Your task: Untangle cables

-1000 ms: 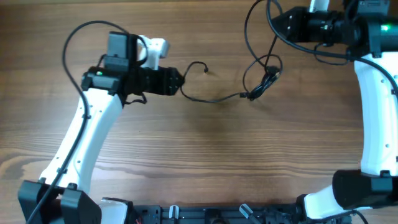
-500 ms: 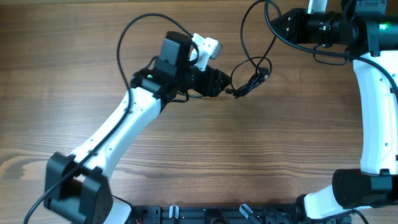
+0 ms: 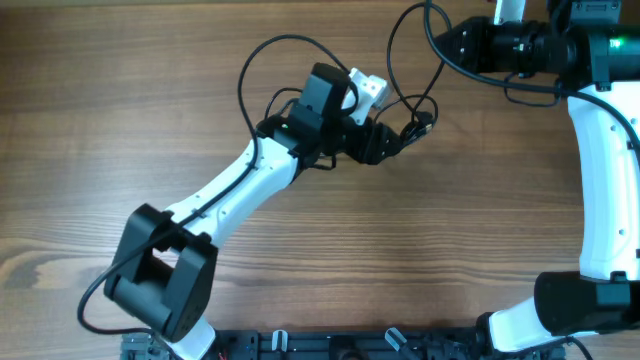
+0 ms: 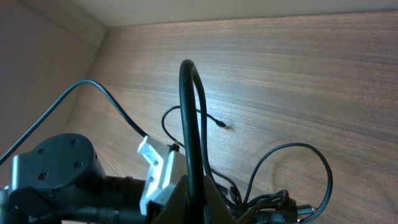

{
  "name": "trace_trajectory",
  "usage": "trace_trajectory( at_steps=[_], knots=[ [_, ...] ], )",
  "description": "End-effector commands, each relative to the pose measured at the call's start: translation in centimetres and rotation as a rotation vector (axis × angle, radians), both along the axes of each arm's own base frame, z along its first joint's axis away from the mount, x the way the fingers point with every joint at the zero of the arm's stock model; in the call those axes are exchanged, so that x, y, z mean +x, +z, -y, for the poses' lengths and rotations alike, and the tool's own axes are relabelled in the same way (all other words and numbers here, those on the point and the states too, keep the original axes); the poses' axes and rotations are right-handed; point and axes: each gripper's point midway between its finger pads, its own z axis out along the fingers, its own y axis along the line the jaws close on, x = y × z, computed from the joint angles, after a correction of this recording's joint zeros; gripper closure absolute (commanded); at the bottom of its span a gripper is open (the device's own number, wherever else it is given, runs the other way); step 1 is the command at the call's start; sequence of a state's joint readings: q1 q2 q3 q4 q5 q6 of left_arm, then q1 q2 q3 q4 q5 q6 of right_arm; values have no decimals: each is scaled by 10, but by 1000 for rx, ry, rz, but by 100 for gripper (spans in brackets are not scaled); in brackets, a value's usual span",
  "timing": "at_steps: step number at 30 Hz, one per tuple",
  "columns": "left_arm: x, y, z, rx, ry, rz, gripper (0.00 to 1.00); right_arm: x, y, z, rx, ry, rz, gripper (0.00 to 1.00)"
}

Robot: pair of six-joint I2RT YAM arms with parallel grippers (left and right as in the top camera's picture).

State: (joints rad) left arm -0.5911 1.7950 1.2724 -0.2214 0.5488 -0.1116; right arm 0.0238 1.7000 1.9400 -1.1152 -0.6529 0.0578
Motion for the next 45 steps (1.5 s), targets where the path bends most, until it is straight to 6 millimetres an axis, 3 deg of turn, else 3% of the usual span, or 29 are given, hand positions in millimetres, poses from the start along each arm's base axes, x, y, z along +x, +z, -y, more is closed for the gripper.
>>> trace_trajectory(
  at_steps=[1, 20, 25, 28, 32, 36, 40, 45],
  knots=[
    [-11, 0, 20, -21, -54, 7, 39, -1, 8, -4, 11, 26, 26, 96],
    [-27, -12, 33, -9, -94, -28, 49, -2, 7, -4, 4, 35, 31, 96],
    [-31, -29, 40, 27, -96, -38, 51, -2, 7, -4, 4, 35, 31, 96],
    [-22, -45, 44, 66, -42, -16, 54, -2, 6, -4, 4, 35, 27, 96],
    [6, -49, 42, 71, 131, 6, 63, -3, 6, -4, 3, 37, 25, 96],
    [22, -42, 39, 47, 232, 18, 96, -3, 6, -4, 3, 37, 22, 96],
    [15, -52, 34, 86, 230, -18, 96, -7, 2, -4, -1, 35, -2, 96],
    [-4, -78, 14, 204, 230, -124, 96, -13, -10, -4, -2, 35, -57, 96]
  ],
)
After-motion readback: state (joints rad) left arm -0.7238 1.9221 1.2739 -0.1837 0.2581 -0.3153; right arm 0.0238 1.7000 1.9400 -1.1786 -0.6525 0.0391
